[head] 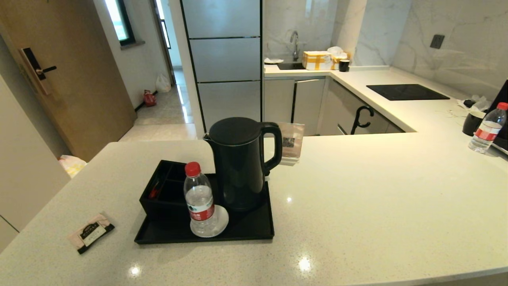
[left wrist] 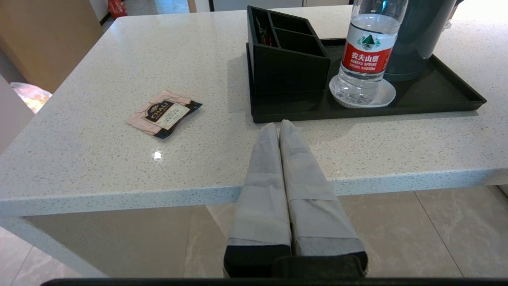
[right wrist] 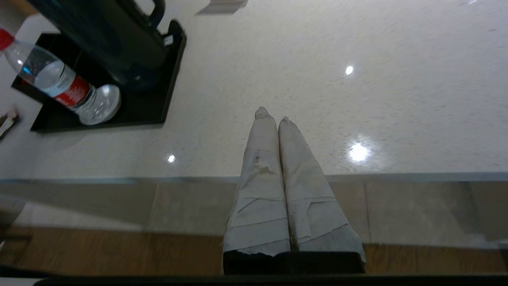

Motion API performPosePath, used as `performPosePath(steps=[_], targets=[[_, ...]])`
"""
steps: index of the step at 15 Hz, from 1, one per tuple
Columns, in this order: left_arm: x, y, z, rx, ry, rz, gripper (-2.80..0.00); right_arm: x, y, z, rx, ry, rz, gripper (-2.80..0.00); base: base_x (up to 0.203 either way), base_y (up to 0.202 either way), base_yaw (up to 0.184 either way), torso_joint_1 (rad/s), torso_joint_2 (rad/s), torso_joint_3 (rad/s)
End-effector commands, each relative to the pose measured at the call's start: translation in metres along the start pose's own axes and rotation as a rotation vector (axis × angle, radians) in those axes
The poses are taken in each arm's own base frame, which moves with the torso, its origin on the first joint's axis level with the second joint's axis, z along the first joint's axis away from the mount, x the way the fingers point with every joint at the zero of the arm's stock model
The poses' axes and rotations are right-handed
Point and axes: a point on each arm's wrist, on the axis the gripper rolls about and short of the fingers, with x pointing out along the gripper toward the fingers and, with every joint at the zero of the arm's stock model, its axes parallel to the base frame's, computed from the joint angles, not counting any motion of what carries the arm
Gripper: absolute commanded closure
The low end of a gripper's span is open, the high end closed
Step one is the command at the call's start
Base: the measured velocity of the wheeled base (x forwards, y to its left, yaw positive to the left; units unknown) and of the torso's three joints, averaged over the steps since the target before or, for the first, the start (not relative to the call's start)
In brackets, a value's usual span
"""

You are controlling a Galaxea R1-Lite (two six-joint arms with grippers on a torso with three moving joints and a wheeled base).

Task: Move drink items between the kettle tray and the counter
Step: Pick up the kettle

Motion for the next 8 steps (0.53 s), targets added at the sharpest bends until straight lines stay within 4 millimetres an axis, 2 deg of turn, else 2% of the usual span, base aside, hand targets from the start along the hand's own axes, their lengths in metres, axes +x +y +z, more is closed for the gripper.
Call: performPosePath(steps=[1, 4, 8], targets=[[0.000, 0.000, 0.000, 0.000, 0.000, 0.000, 0.00, 0.055, -0.006, 0.017, 0.044, 0.222, 0.007, 0.00, 0.000, 0.000, 0.000, 0.000, 0.00, 0.000], [0.000, 0.000, 0.000, 0.000, -0.001, 0.000, 0.00, 0.118, -0.005, 0.018, 0.045, 0.393, 0.070, 0.00, 0.000, 0.000, 0.000, 0.000, 0.00, 0.000], [0.000, 0.000, 0.000, 0.000, 0.000, 0.000, 0.00, 0.204, 0.008, 0.017, -0.007, 0.355, 0.175, 0.00, 0.000, 0.000, 0.000, 0.000, 0.00, 0.000]])
